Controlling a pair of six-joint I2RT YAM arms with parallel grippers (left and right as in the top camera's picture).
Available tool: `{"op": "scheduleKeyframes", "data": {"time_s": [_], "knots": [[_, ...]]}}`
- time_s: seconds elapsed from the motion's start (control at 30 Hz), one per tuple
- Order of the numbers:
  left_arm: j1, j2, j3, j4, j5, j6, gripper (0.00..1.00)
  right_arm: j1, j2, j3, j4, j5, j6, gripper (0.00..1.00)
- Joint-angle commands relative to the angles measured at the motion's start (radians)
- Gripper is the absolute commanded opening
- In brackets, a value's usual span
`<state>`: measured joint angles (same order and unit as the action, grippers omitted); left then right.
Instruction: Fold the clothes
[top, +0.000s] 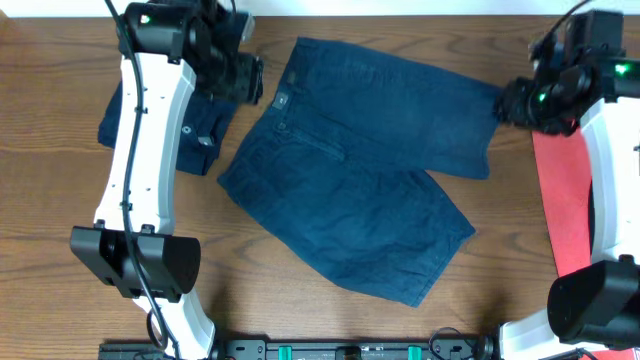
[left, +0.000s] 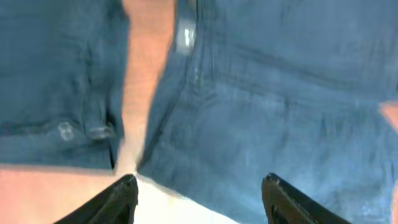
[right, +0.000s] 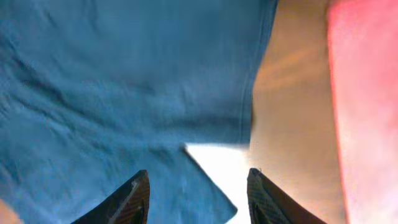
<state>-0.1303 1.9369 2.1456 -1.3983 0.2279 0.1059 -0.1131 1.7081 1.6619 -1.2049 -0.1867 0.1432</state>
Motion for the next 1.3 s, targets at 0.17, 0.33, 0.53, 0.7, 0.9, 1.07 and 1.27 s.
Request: {"op": "scheduleKeyframes", "data": {"time_s": [0.17,0.33,0.53,0.7,0.9,1.07,1.27], "knots": [[0.001,0.02,-0.212,-0.054,-0.016,0.005,0.66,0.098,-0.01,-0.374,0.023,-0.026,-0.003,0.49],[0.001,0.02,-0.386,0.019,-0.005,-0.013,0.66,0.137,-0.01,-0.583,0.178,-0.029,0.061,0.49],[0.0,0.02,-0.568,0.151,-0.004,-0.013,0.66,0.14,-0.01,-0.789,0.431,-0.027,0.104,0.48],[0.0,0.02,-0.663,0.232,-0.004,-0.014,0.66,0.138,-0.01,-0.888,0.549,-0.002,0.142,0.1],[0.0,0.02,-0.684,0.257,-0.003,-0.026,0.66,0.076,-0.01,-0.803,0.606,0.21,0.178,0.01],[0.0,0.02,-0.684,0.256,-0.004,-0.032,0.66,0.019,-0.01,-0.653,0.603,0.241,0.169,0.01],[0.0,0.02,-0.684,0.256,0.032,-0.036,0.66,0.008,-0.011,-0.526,0.465,0.166,0.121,0.32]]}}
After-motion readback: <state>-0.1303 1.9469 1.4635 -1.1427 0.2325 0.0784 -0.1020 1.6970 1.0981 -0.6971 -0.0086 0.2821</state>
